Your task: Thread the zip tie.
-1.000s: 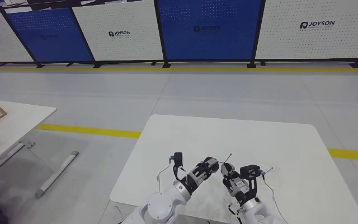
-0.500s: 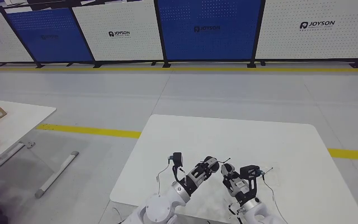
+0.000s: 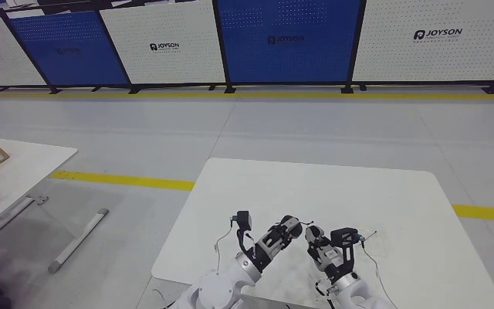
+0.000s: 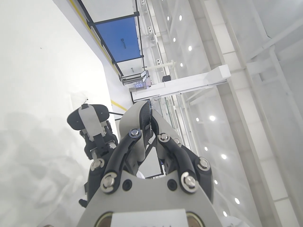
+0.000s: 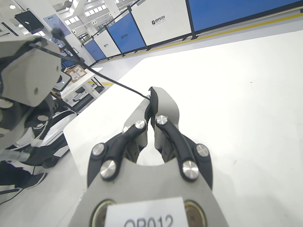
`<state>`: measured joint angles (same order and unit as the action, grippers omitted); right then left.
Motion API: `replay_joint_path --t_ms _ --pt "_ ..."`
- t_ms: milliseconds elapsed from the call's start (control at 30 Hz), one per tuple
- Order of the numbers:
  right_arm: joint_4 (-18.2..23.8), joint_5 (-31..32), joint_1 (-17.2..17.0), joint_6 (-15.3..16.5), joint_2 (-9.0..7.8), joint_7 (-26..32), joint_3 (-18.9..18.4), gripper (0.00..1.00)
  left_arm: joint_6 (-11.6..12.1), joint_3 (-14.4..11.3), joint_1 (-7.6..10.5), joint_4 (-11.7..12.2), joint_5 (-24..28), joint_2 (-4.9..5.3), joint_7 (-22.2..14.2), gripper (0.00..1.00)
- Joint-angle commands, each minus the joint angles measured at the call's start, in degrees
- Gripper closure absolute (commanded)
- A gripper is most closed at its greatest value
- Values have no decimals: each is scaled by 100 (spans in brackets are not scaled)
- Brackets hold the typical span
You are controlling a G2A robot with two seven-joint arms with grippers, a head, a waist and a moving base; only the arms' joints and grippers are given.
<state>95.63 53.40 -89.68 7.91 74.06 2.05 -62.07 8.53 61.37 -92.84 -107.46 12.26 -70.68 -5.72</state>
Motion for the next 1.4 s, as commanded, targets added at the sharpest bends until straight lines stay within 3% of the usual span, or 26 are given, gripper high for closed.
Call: replay_joint_path --t_ms 0,500,533,567,800,1133,1367 --pt "-2 4 1 -2 1 -9 0 100 48 -1 -29 -38 -44 2 27 100" --pt "-43 -92 7 84 7 -11 -4 97 124 -69 -125 -166 -214 4 170 100" --pt "-35 -132 4 101 7 -11 -14 27 108 -71 -110 -146 -192 0 208 100" --pt "-22 -181 -4 117 7 -29 -30 0 92 -71 -94 -124 -151 -6 248 100" --pt "273 -526 -296 312 -41 -498 -434 0 125 94 -2 164 142 -29 559 100" --pt "842 -1371 -1190 1008 -172 -1271 -1523 0 148 482 -55 515 439 -8 677 100" --pt "842 -1371 -1190 1008 -172 -1271 -1523 0 137 481 -56 523 443 -8 671 100"
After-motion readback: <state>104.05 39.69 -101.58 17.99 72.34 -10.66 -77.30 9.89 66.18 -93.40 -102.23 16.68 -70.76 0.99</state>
